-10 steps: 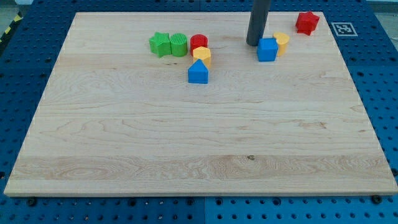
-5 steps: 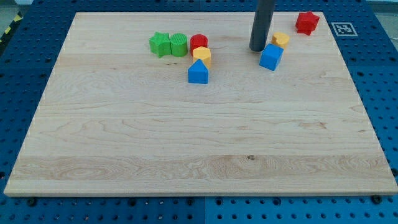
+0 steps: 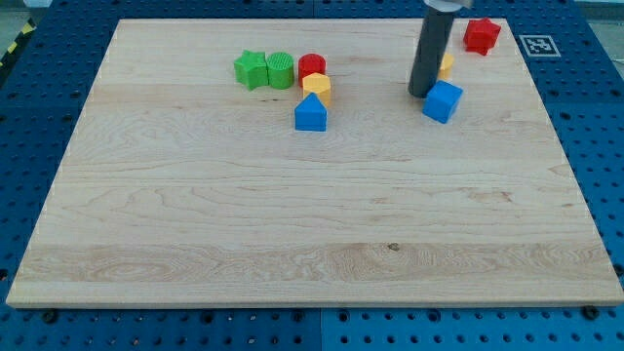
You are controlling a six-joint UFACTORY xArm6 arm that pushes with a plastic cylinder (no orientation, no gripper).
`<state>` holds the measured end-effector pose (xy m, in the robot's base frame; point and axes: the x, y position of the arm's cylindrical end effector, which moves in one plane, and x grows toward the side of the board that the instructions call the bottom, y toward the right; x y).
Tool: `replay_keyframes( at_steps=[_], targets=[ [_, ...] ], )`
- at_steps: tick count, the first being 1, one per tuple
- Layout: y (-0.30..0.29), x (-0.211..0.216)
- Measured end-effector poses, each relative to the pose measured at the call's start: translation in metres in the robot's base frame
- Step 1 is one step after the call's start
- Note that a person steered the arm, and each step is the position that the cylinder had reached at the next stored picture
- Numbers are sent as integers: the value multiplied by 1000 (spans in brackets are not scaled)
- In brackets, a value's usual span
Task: Move the blue cube towards the center right
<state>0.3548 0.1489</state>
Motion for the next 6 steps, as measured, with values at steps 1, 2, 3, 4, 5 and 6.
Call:
replay_keyframes(
  at_steps=[1, 2, 3, 4, 5, 6],
  targets=[
    [13, 15],
    [13, 26],
    [35, 19],
    [60, 20],
    [80, 20],
    [95, 37]
  ],
)
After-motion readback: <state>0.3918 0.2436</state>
